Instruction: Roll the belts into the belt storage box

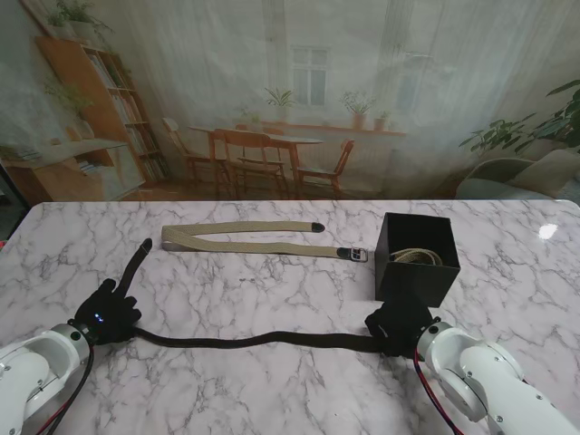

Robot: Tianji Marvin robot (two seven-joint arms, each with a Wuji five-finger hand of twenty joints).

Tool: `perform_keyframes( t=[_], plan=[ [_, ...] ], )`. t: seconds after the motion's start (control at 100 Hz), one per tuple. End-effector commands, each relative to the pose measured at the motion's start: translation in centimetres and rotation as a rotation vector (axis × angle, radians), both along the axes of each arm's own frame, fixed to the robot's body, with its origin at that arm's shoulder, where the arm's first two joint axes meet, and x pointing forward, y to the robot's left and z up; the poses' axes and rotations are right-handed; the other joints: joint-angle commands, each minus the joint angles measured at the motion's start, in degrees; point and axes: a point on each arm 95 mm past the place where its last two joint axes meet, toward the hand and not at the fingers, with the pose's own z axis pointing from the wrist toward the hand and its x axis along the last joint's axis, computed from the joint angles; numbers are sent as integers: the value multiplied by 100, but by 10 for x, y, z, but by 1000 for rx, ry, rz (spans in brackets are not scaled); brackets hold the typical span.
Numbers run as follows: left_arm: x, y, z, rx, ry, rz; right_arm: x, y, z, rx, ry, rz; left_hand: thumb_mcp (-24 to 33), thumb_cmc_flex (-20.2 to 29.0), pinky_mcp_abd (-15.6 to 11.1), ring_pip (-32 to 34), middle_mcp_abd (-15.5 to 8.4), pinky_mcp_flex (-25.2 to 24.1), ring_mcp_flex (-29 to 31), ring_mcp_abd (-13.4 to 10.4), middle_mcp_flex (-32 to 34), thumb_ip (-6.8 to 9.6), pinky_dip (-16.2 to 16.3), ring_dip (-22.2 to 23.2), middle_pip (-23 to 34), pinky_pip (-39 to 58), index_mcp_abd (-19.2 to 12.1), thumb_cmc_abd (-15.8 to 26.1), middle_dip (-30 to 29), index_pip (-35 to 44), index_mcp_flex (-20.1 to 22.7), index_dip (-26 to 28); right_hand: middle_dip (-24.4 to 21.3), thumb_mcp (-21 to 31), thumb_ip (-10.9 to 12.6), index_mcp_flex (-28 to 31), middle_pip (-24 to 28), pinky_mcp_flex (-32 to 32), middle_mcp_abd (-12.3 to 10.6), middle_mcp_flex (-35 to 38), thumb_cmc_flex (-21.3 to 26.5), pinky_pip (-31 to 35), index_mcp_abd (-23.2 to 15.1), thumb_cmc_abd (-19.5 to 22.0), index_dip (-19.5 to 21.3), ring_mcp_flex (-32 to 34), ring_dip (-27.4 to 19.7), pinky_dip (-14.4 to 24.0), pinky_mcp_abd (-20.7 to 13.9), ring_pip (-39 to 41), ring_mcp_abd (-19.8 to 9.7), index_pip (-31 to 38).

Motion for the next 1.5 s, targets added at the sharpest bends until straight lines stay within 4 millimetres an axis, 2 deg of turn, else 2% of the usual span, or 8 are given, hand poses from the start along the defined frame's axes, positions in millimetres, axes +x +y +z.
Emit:
perform_keyframes(
  t=[0.0,0.13,0.35,1.02,1.22,1.3,1.35,1.49],
  plan=[
    [-1,-1,-2,3,10,6,-5,-1,-10,3,11,-12,-34,-6,253,31,152,-67,87,103,73,-41,67,90,-78,120,103,188,3,-62,-61,45,426,293,-104,258,438,59,-185,503,292,94,-367,-231,287,361,257,-77,227,377,-124,397],
    [-1,-1,-2,3,9,4,-6,-1,-8,16,-25,-7,-37,-15,252,32,158,-69,89,104,75,-42,70,92,-76,120,105,200,6,-75,-64,50,1198,460,-110,312,1615,481,-230,878,422,403,-356,-367,353,959,769,112,67,941,-243,714],
    [-1,0,0,0,-7,-4,-3,-2,-3,60,-150,3,-37,-13,254,42,156,-66,102,101,92,-42,75,99,-62,122,116,202,14,-63,-38,73,1095,478,-67,297,2332,1148,-7,967,510,1074,-321,-323,222,1391,1206,475,-316,1580,-246,866],
    [-2,-15,9,-71,-26,-51,-4,-2,-12,8,-152,3,-99,-195,300,54,205,-68,107,151,53,-67,102,124,-94,147,247,634,14,-283,-182,-58,813,514,-44,111,2073,1140,-116,897,429,1144,-417,-89,130,1300,1164,502,-371,1537,-260,615],
    [-3,-24,10,-91,-23,-63,-4,-4,-12,-6,-149,0,-131,-207,363,52,272,-39,215,330,-21,-72,120,97,-185,158,294,857,-35,-652,-435,-348,681,116,-61,-326,1407,1027,-99,637,-30,1041,180,153,-1002,1087,1051,464,-332,1262,-189,-23],
    [-2,-26,11,-111,-28,-66,-5,-5,-12,-14,-146,-1,-145,-240,355,58,291,-40,211,320,-43,-69,123,96,-197,156,303,868,-43,-733,-509,-433,712,46,193,-279,1189,996,-77,498,-470,1009,684,356,-1059,998,1018,457,-328,1161,-151,-722],
    [-1,-27,12,-113,-29,-71,-6,-5,-11,-9,-147,-4,-148,-257,361,61,284,-50,203,300,-50,-68,123,97,-197,150,307,869,-44,-753,-515,-463,733,29,696,-254,1026,946,-31,396,-743,982,956,529,-591,922,997,460,-302,1101,-92,-1417],
    [-1,-28,13,-109,-28,-79,-7,-8,-9,-13,-149,-12,-143,-273,364,69,278,-52,213,269,-38,-65,126,102,-189,145,303,866,-41,-736,-457,-494,648,-134,754,-134,799,905,30,289,-823,970,1121,648,-684,822,964,467,-283,1036,-28,-1903]
  ],
)
